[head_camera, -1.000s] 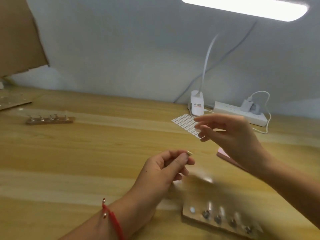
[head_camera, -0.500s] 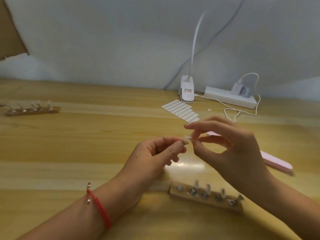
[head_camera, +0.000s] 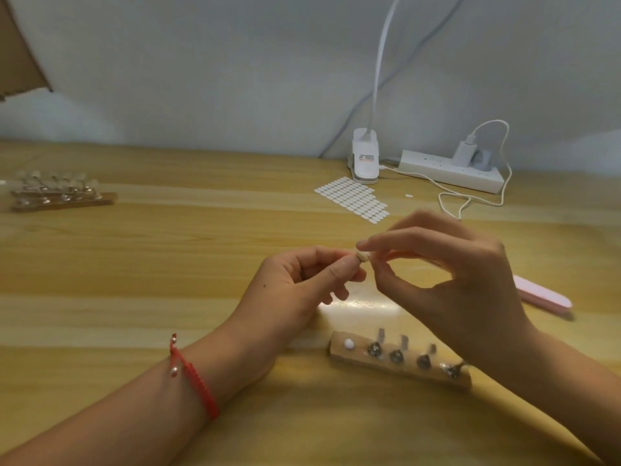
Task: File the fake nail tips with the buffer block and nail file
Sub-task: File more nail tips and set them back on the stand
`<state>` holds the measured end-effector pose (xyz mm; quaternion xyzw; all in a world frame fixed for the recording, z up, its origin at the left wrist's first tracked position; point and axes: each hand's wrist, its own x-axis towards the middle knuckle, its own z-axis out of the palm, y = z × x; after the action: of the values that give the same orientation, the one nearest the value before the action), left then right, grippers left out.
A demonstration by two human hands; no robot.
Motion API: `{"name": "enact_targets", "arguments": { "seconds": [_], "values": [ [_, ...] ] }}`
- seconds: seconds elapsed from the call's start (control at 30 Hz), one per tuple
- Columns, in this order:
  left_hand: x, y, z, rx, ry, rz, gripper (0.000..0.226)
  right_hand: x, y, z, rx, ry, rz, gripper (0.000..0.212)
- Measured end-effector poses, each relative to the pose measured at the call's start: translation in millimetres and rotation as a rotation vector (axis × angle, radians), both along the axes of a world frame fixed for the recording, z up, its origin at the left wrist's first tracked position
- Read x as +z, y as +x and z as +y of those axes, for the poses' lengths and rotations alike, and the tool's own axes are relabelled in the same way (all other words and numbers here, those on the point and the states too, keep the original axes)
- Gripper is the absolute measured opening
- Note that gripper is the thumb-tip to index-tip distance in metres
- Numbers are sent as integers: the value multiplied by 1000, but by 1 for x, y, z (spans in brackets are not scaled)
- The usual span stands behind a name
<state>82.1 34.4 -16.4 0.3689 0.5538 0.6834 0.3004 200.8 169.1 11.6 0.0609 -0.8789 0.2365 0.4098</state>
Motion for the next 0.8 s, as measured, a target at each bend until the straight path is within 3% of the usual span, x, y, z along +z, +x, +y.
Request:
{"name": "enact_targets", "arguments": {
  "seconds": [0.23,0.43,0.63,0.8],
  "values": [
    [-2,0,-1,25,-4,-6,25,-4,0,4,-56,220,33,11],
    [-2,0,-1,32,-6,17,28,-1,1,9,-19,332,-15,17],
    [-1,3,-1,25,36,65,22,7,4,6,133,14,-93,25],
    [-2,3,-2,33,55,73,19,10,4,1,135,-281,-180,22]
  ]
}}
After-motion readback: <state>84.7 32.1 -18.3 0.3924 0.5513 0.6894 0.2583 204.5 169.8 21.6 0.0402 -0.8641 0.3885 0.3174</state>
